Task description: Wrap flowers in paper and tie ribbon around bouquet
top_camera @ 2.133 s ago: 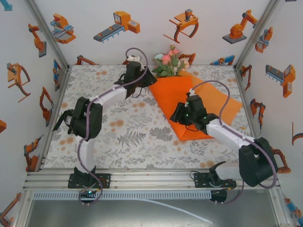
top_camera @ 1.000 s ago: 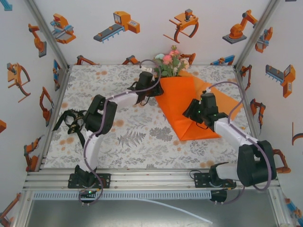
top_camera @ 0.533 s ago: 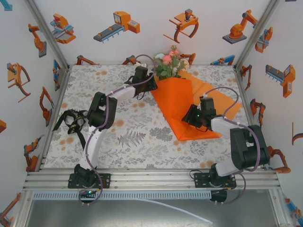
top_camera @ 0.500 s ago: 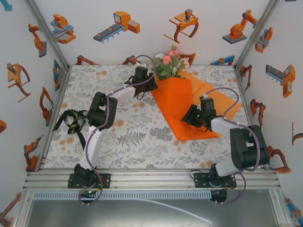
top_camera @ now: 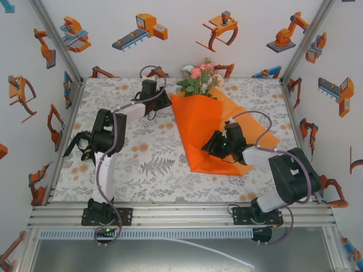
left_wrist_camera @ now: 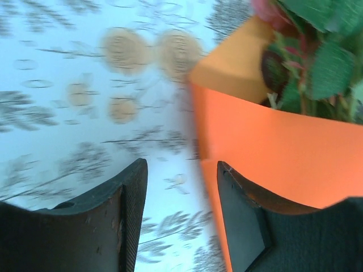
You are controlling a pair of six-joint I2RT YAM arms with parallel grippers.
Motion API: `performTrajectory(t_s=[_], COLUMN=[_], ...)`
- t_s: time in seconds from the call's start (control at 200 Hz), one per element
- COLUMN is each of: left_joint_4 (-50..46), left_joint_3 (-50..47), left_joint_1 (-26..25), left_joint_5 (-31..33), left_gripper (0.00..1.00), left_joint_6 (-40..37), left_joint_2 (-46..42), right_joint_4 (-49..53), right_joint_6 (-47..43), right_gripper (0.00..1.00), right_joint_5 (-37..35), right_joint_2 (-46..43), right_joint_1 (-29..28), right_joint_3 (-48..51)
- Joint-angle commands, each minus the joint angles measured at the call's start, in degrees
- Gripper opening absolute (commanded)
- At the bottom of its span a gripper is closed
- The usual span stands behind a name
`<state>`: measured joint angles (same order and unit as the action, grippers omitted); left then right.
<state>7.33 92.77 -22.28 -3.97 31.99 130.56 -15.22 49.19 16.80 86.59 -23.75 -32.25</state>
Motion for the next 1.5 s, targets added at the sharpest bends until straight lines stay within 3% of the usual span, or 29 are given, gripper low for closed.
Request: performTrajectory(t_s=[0.0, 0.19, 0.345, 0.641, 0.741, 0.896, 1.016, 1.121, 1.201, 1.312, 1.492], left_joint_4=[0.3, 1.5, 6.3, 6.9, 5.5, 2.9, 2.9, 3.4, 4.1, 5.2, 8.1], left_joint_3=[-2.8, -5.6, -14.2, -25.5, -26.9, -28.3, -28.1, -27.9, -28.1, -28.4, -29.9], left_joint_1=[2.4, 3.2, 1.8, -7.4, -12.4, -21.1, -26.2, -29.3, -31.0, -32.2, -32.4], left_joint_5=[-1.1, -5.2, -6.0, -3.1, -3.0, 2.5, 4.0, 4.5, 4.9, 4.5, 5.3], left_gripper=[0.52, 0.53, 0.53, 0.54, 0.54, 0.55, 0.56, 0.57, 0.58, 0.67, 0.77], left_joint_6=[-0.5, -0.8, 2.0, -0.8, -3.2, -7.8, -10.3, -11.6, -13.5, -15.3, -16.7], left_joint_2=[-3.0, -8.7, -16.7, -29.6, -32.0, -33.4, -32.8, -32.5, -32.5, -31.5, -29.9], right_joint_4=[1.3, 12.2, 16.5, 20.7, 25.4, 31.1, 35.0, 36.1, 35.6, 35.3, 33.3], right_joint_6=[3.7, 1.3, -1.0, -2.6, -4.1, -8.9, -12.0, -16.8, -19.3, -18.9, -18.8], right_gripper=[0.47, 0.5, 0.52, 0.53, 0.53, 0.57, 0.61, 0.66, 0.69, 0.73, 0.74], right_joint_5=[-2.0, -9.2, -10.9, -11.8, -12.0, -9.4, -4.1, 1.5, 4.9, 3.4, 3.2], right_joint_2=[0.2, -5.9, -10.0, -13.4, -16.5, -19.6, -15.8, -9.4, -4.8, 0.5, 6.7], right_joint_1=[-1.8, -1.7, -1.8, -0.3, 5.9, 22.9, 38.0, 47.1, 51.2, 54.5, 54.9], right_joint_3=[-0.8, -5.4, -7.9, -11.9, -13.4, -15.0, -17.6, -20.2, -21.7, -22.8, -23.3])
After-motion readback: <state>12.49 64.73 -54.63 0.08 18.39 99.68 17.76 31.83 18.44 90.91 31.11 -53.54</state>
